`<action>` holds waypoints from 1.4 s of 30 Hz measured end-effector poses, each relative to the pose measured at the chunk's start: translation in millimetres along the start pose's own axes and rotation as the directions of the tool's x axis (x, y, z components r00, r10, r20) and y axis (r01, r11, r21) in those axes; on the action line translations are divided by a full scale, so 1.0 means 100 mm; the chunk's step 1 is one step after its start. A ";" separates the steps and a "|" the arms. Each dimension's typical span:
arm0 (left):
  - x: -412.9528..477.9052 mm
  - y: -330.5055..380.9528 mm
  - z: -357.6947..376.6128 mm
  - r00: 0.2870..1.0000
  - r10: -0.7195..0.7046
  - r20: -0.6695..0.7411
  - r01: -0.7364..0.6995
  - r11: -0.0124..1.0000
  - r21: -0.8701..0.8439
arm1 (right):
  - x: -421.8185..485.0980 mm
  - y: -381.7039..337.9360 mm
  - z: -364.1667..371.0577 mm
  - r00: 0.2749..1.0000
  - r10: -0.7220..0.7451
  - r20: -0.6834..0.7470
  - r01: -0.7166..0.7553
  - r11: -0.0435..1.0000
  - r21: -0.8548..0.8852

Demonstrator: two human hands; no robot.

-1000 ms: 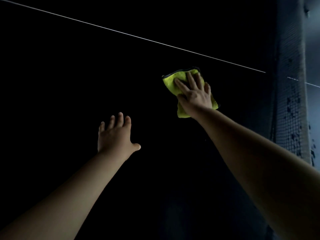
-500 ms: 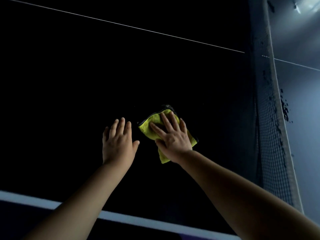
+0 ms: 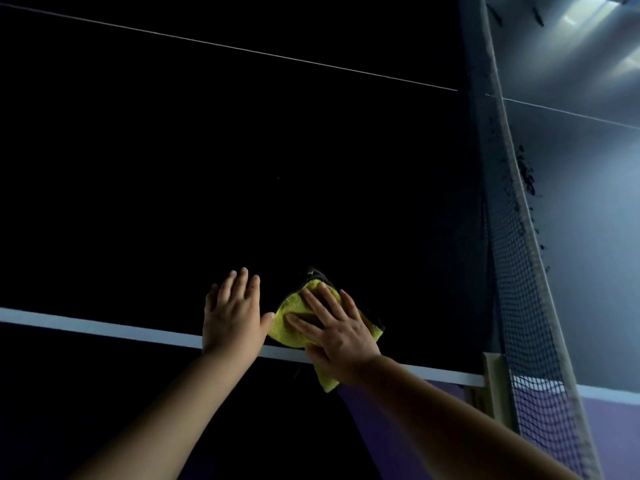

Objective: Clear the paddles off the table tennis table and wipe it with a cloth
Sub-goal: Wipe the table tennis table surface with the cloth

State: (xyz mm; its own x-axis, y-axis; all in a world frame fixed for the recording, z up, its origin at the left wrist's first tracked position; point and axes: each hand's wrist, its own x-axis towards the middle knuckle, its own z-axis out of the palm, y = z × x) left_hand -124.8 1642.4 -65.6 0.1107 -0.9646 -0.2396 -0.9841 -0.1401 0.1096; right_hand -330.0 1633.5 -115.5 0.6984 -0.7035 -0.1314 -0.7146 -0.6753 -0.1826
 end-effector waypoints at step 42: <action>3.20 1.90 -0.31 0.965 0.084 0.250 -0.108 0.990 0.085 | 3.20 4.99 -1.24 0.877 0.467 -0.114 -0.462 0.884 0.067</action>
State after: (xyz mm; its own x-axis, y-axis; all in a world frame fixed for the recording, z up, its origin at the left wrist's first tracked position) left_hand -271.5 1300.0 -91.4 -0.0107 -0.8864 -0.4627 -0.9985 -0.0152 0.0521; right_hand -468.2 1043.6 -127.7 0.2742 -0.9575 -0.0896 -0.9520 -0.2571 -0.1660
